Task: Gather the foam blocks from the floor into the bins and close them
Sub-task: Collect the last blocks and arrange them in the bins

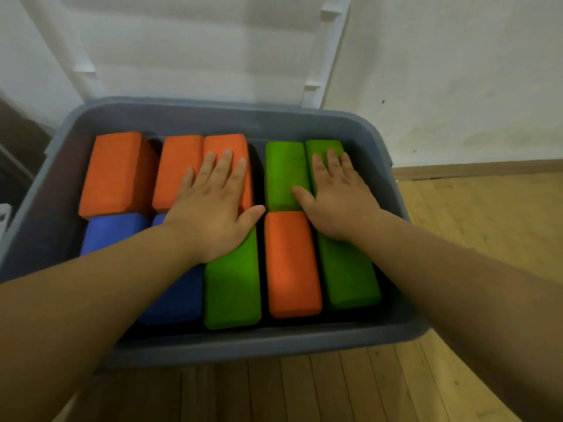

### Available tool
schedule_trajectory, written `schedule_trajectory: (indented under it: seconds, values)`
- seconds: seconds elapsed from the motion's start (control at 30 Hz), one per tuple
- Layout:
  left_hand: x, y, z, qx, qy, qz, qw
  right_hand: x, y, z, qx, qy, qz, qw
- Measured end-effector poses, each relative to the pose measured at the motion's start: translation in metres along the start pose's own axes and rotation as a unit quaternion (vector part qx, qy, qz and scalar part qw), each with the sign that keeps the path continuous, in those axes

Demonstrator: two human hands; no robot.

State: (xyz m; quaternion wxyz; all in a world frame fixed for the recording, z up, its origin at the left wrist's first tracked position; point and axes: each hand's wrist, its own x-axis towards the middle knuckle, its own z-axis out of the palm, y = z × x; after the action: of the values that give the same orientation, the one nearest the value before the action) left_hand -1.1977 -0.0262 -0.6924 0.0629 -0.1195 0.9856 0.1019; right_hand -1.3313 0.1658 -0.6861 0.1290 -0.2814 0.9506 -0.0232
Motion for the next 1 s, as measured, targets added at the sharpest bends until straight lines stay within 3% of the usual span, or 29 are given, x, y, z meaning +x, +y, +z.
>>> schedule_trajectory:
  seconds: [0.23, 0.43, 0.7, 0.9, 1.0]
  values:
    - [-0.013, -0.015, -0.020, -0.030, -0.042, 0.035, 0.998, -0.005, -0.004, -0.003, 0.016, -0.025, 0.016, 0.999]
    - [-0.028, -0.028, -0.024, 0.021, -0.095, 0.023, 0.995, -0.025, -0.021, 0.005, 0.030, 0.015, -0.018, 0.999]
    - [-0.013, -0.007, -0.009, 0.000, -0.087, 0.032, 0.996, -0.025, -0.012, 0.004, -0.029, -0.014, -0.021, 0.999]
    - [-0.041, -0.022, -0.006, 0.033, -0.028, 0.032, 0.999, -0.036, -0.029, -0.003, -0.014, -0.004, -0.018, 1.000]
    - [-0.060, -0.056, -0.017, 0.040, 0.038, -0.057, 0.997, -0.039, -0.058, -0.006, 0.008, 0.035, -0.068, 0.997]
